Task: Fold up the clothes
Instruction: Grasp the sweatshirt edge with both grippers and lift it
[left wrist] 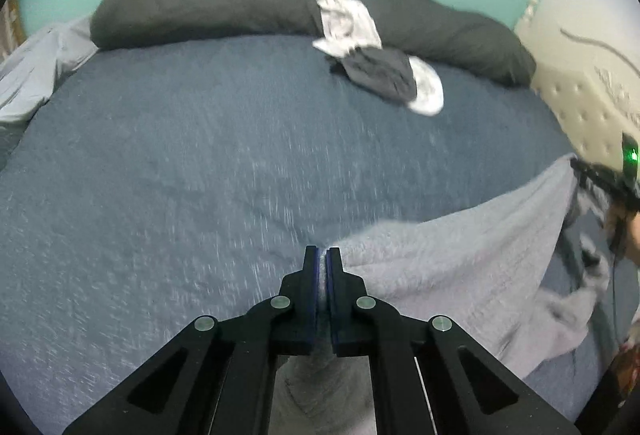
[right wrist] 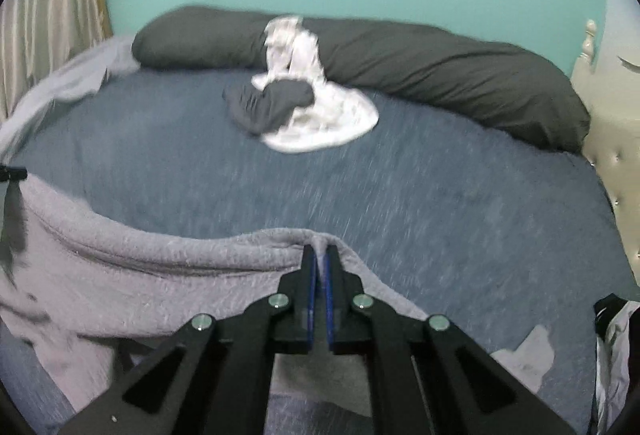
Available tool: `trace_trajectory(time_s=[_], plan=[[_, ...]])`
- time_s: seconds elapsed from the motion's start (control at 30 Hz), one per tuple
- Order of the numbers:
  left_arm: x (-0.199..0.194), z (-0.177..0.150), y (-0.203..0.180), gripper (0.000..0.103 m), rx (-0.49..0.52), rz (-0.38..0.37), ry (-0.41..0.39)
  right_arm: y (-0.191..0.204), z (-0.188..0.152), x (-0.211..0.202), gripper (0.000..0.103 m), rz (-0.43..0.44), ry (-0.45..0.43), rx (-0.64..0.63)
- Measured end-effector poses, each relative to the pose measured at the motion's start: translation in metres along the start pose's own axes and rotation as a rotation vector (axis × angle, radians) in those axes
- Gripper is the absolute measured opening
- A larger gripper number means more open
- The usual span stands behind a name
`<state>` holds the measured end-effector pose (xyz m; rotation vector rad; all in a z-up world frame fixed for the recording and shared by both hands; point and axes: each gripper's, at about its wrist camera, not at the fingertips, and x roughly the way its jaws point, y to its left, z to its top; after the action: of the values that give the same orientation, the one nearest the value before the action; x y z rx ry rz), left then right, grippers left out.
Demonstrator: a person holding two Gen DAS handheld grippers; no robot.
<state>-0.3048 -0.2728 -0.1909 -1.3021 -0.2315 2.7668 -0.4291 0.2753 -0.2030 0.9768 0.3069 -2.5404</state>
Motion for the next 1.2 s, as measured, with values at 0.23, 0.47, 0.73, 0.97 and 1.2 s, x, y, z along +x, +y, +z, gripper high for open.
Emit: trace_trajectory(time_s=[0.23, 0.47, 0.73, 0.97, 1.2], plan=[[0.018, 0.044, 0.009, 0.004, -0.077, 0.051, -0.033, -0.009, 0.030, 0.014, 0.003, -0.036, 0.025, 0.016], [0.069, 0.071, 0.018, 0.004, -0.124, 0.113, 0.001, -0.019, 0.033, 0.060, 0.003, -0.057, 0.088, 0.047], [0.128, 0.070, 0.034, 0.004, -0.185, 0.120, 0.067, -0.014, 0.023, 0.118, 0.003, -0.069, 0.165, 0.059], [0.125, 0.063, 0.048, 0.010, -0.229, 0.058, 0.062, -0.013, 0.008, 0.140, 0.004, -0.035, 0.218, 0.105], [0.086, 0.051, 0.060, 0.031, -0.184, -0.002, 0.074, -0.008, 0.009, 0.128, 0.013, -0.012, 0.186, 0.108]])
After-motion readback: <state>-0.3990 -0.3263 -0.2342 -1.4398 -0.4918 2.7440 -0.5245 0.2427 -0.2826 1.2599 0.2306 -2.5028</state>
